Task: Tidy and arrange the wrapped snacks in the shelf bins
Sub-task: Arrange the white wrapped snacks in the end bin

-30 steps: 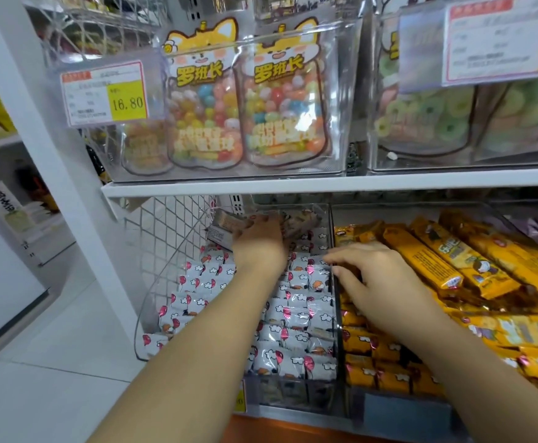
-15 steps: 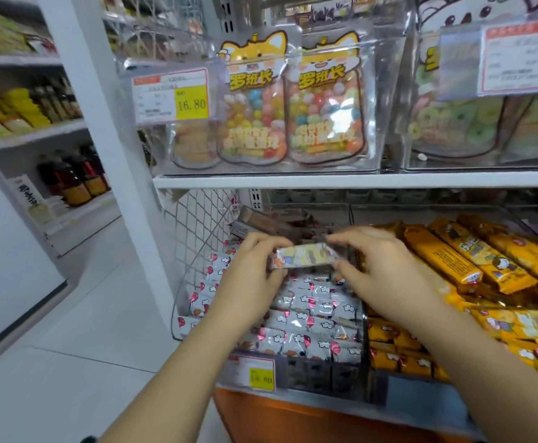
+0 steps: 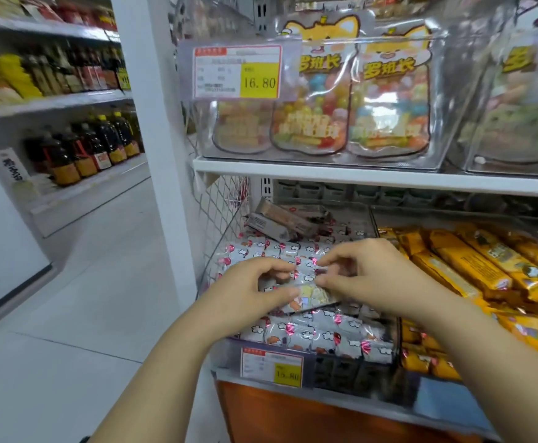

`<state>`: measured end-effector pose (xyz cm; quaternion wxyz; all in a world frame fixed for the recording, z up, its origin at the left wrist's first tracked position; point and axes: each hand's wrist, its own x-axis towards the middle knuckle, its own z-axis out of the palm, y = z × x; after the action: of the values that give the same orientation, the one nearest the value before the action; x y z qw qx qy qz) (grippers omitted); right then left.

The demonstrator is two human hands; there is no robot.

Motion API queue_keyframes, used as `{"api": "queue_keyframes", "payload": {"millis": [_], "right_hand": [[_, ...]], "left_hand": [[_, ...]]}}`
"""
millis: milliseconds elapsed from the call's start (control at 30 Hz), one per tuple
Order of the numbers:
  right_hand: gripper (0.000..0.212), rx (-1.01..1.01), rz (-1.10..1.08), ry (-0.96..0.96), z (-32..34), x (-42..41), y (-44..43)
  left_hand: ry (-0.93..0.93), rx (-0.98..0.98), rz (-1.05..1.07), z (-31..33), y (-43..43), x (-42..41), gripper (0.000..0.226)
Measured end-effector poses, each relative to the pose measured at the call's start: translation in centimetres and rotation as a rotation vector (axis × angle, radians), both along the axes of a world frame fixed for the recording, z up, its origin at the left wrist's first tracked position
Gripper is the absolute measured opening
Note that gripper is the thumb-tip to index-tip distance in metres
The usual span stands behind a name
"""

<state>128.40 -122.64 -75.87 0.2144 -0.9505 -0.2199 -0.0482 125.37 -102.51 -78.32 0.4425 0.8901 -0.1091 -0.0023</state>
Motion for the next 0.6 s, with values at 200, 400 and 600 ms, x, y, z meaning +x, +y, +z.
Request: {"api": "queue_keyframes", "payload": {"millis": [200,400,600], "right_hand": [[0.041,0.011,-0.066,-0.016,-0.3,5.0,3.9],[0.061,-0.046,-0.15,0.01,-1.7,9.4,7.4],[0.075,-0.189,-0.244,-0.088,-2.3,10.4,8.0]], "left_hand": [[-0.066,-0.067,0.127,-0.9,0.1,1.2,0.024],[-0.124,-0.145,0.369,-1.5,1.2,1.9,0.027],[-0.102,-0.186,0.418,-1.1,1.5,1.7,0.05]]}}
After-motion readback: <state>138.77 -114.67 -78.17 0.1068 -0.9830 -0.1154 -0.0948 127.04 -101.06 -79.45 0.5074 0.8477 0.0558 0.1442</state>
